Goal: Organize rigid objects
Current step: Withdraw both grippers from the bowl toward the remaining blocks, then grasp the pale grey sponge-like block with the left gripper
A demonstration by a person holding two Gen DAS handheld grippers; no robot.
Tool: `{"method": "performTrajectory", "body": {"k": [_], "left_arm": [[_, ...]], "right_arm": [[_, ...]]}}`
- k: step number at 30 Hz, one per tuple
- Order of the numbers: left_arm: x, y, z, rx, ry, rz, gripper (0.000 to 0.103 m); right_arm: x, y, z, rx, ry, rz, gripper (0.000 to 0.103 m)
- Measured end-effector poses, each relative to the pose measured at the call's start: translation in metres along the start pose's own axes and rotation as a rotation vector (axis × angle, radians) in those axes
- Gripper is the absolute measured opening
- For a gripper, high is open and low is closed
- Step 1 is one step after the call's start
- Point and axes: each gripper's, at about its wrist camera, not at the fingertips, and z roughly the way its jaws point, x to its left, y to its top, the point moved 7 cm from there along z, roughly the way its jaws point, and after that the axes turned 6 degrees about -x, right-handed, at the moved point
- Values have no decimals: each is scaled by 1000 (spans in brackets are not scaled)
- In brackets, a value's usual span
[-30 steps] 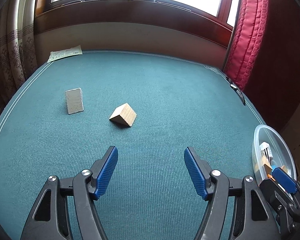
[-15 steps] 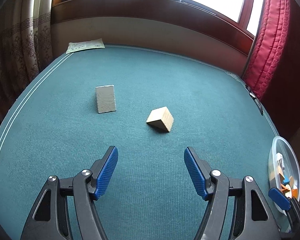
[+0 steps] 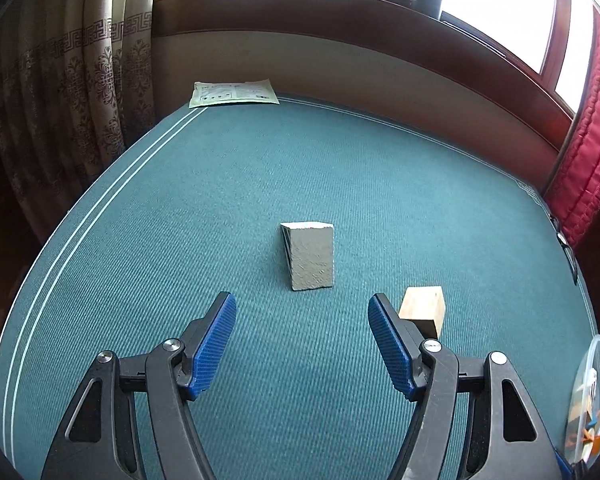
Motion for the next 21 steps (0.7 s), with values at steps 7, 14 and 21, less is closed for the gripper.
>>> {"method": "performTrajectory", "body": {"k": [7,14,21], "left_arm": [[1,14,25,6,32,3,70],[6,24,50,17,55,-4,68],[7,25,58,7,41,7,48]], "right_arm": [[2,2,6,10,7,-17,78],[4,3,12,26,6,-31,78],[10,6,18,41,7,-57,78]]}}
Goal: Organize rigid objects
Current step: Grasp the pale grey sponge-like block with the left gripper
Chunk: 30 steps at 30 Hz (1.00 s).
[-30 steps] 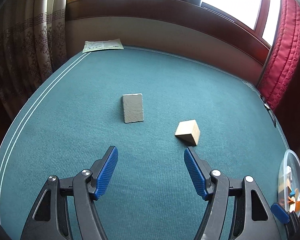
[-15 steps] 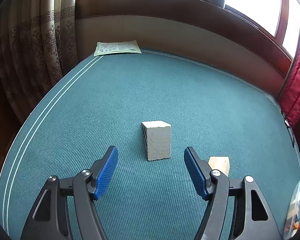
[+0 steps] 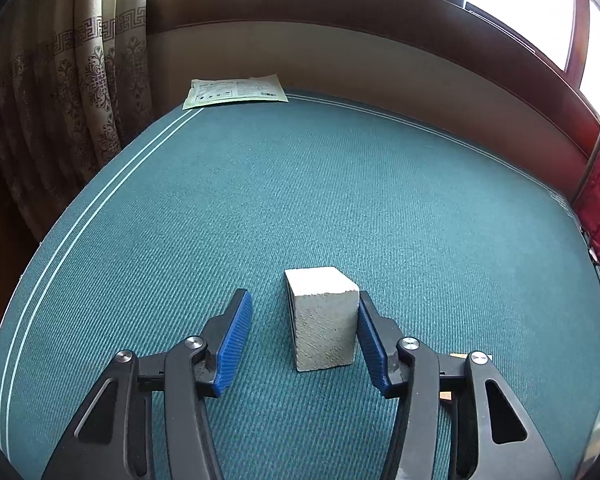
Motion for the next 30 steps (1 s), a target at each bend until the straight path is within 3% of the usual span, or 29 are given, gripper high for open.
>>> {"method": "performTrajectory", "body": {"k": [4,12,30], "left_arm": [[-1,-1,-3,-5,-45,-8,33],[2,-4,-16,-38,-62,-9,32],[4,-1,-23,-50,-75,-39,32]], "right_arm": [[5,6,5,5,4,-16,78],[17,29,20,3,3,-66,78],[22,66,106,70,-27,-162,78]]}}
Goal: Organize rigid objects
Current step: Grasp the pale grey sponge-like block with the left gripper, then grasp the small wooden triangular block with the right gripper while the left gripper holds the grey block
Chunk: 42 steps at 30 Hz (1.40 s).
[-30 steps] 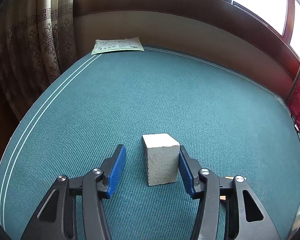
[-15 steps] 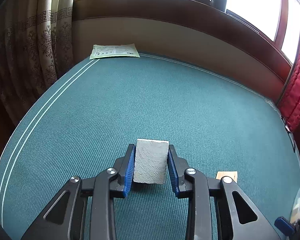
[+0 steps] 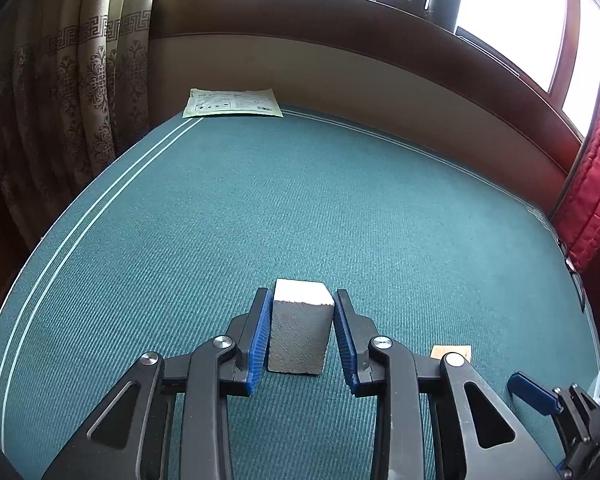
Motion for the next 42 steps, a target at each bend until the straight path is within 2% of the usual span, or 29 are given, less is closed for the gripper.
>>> {"method": "performTrajectory", "body": {"k": [6,9,14,16,27,37,42], "left_arm": [[1,1,1,3,-5,-7,32],[1,1,0,3,-7,-9,32],[1,1,1,6,-11,-15,33],[1,0,2,7,-13,-21,34],[9,-1,11,32,-18,-62,40],[6,-1,11,33,-12,-47,40],[3,-3,10,37,-19,-23,34]], "right_arm": [[8,15,16,6,1,-65,75],[15,21,21,2,17,-88,66],[22,27,23,-9,46,-109,41],[26,26,22,-15,45,-120,37],[15,8,3,-29,14,-31,36],[7,-9,-15,-35,16,48,36],[6,-12,-19,-39,0,67,36]]}}
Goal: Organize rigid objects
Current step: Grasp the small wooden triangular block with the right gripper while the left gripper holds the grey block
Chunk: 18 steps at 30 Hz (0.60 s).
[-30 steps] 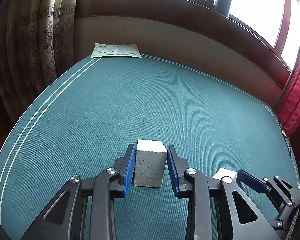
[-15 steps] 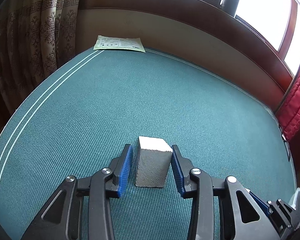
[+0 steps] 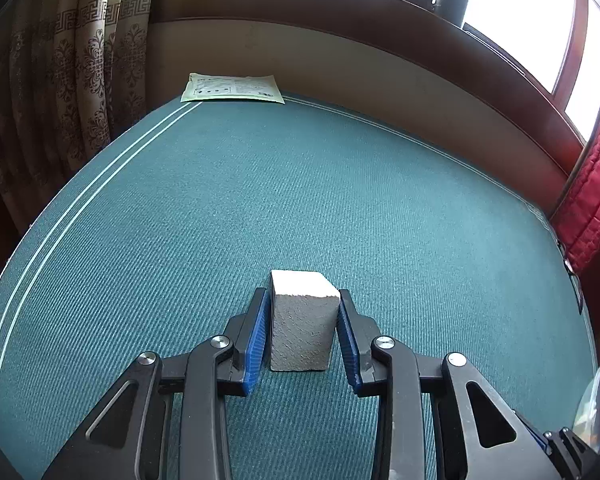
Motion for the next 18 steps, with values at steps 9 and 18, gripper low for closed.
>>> {"method": "performTrajectory", "body": {"k": [9,18], "left_arm": [[-10,2,-11,-20,-26,18,34],[-41,-5,-27,-44,-73,80,34]], "right_arm": [[-11,-7,-11,-6,-23,59,36],[-20,-6,-36,-45,-29,107,34]]}}
